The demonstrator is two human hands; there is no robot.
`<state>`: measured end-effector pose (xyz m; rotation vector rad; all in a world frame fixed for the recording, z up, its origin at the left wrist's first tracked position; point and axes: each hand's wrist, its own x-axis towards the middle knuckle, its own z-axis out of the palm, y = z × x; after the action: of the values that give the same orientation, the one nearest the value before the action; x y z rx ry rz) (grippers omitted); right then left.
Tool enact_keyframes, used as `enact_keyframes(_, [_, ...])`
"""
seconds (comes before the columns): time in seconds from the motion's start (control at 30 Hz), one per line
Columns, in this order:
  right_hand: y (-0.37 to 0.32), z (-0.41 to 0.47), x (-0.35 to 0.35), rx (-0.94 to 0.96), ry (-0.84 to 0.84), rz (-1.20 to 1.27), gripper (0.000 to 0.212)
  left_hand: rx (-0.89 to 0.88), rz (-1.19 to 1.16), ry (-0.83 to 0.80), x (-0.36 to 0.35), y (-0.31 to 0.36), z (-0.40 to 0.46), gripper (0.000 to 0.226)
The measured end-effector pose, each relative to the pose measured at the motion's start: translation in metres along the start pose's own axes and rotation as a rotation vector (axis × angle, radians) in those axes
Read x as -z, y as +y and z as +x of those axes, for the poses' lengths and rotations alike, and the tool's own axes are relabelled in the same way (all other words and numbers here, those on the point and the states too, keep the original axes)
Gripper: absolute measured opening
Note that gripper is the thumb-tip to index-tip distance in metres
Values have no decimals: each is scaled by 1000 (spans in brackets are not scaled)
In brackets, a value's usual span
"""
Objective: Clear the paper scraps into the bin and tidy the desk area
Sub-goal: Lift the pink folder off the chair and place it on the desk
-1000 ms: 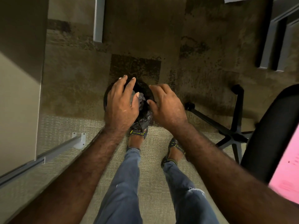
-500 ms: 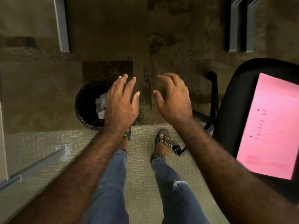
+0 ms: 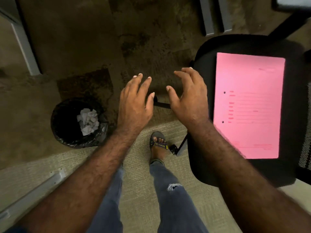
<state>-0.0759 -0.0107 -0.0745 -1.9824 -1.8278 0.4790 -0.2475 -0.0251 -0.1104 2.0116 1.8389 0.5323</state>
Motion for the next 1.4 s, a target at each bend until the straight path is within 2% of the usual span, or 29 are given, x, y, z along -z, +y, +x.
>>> enact_keyframes(0.27, [62, -6, 48, -107, 141, -52, 45, -91, 6, -16, -33, 61, 7, 39])
enact_keyframes(0.53, [123, -24, 85, -365, 212, -130, 49, -197, -49, -60, -47, 111, -1, 27])
enact_keyframes(0.7, [159, -40, 103, -518, 225, -150, 54, -214, -39, -171, -52, 131, -4, 21])
enact_keyframes(0.83, [182, -52, 112, -690, 179, -109, 65, -212, -41, -325, -57, 147, -7, 28])
enact_keyframes(0.97, [197, -63, 117, -806, 130, -44, 70, -72, -172, -426, -61, 159, -11, 27])
enact_keyframes(1.1, [202, -68, 121, -830, 114, -14, 65, 179, -322, -471, -63, 160, -14, 14])
enact_keyframes(1.23, [202, -65, 127, -890, 123, 41, 70, 422, -518, -575, -65, 154, -9, 8])
enact_keyframes(1.3, [204, -64, 132, -936, 98, 155, 76, 520, -602, -609, -60, 148, -7, 5])
enact_keyframes(1.4, [200, -65, 140, -1020, 26, 405, 83, 532, -574, -610, -45, 136, -8, 6])
